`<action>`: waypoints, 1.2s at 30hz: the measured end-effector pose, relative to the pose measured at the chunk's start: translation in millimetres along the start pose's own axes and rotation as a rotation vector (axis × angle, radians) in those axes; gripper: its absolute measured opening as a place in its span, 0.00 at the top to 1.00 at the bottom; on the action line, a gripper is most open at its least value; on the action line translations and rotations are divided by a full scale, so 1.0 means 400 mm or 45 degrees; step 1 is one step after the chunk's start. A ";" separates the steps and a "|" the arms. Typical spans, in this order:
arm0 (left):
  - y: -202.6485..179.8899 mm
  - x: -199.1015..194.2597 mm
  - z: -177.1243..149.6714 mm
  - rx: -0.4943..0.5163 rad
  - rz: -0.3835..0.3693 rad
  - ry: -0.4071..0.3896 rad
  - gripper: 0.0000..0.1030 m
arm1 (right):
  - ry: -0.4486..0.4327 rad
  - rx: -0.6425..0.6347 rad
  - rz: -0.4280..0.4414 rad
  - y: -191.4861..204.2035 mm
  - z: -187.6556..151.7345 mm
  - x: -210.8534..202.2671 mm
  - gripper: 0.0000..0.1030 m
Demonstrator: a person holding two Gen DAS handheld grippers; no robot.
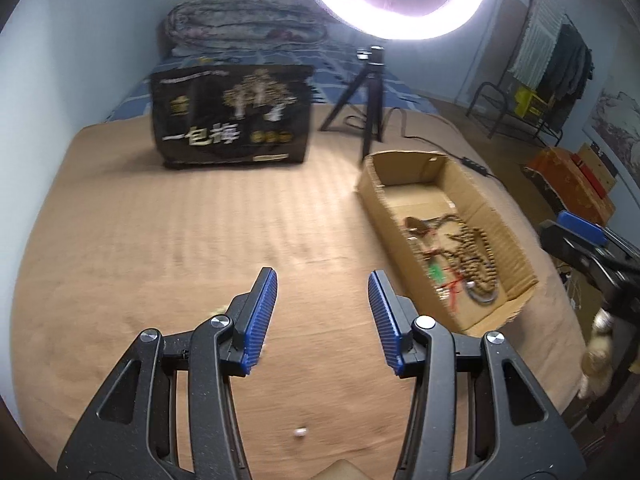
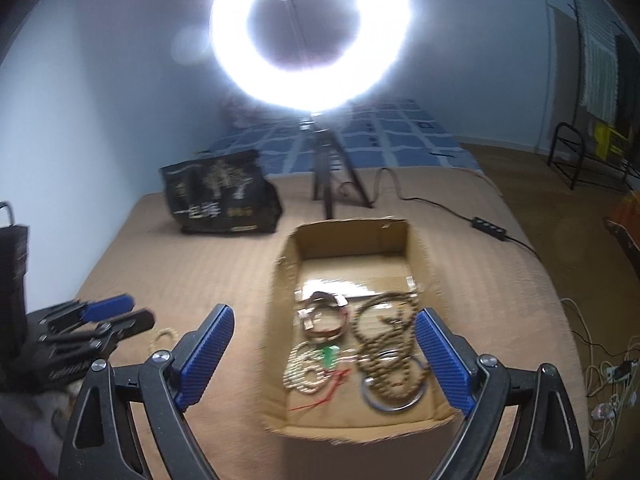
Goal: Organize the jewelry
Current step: 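Move the left tool to the cream bead bracelet while the right tool approaches the pearl earring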
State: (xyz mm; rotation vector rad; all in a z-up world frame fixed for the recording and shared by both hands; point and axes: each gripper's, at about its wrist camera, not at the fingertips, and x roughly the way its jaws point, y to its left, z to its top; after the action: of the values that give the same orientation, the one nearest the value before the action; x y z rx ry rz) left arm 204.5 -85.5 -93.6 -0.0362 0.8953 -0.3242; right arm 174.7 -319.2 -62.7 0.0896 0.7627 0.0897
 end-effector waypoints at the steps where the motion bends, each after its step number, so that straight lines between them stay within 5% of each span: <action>1: 0.019 -0.002 -0.003 -0.010 0.009 0.002 0.53 | 0.002 -0.013 0.015 0.017 -0.006 -0.003 0.09; 21: 0.210 0.046 -0.061 -0.160 0.058 0.095 0.53 | 0.213 -0.277 0.257 0.303 -0.213 0.061 0.11; 30: 0.239 0.113 -0.089 -0.190 0.068 0.174 0.53 | 0.317 -0.334 0.322 0.363 -0.285 0.122 0.29; 36: 0.244 0.164 -0.106 -0.189 0.074 0.229 0.57 | 0.394 -0.450 0.343 0.416 -0.337 0.165 0.55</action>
State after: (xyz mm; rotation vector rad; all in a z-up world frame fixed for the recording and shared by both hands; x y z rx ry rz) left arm 235.6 -7.4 -186.2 -0.1188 1.0960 -0.2083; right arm 120.8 -140.1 -186.1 -0.1626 1.0292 0.5012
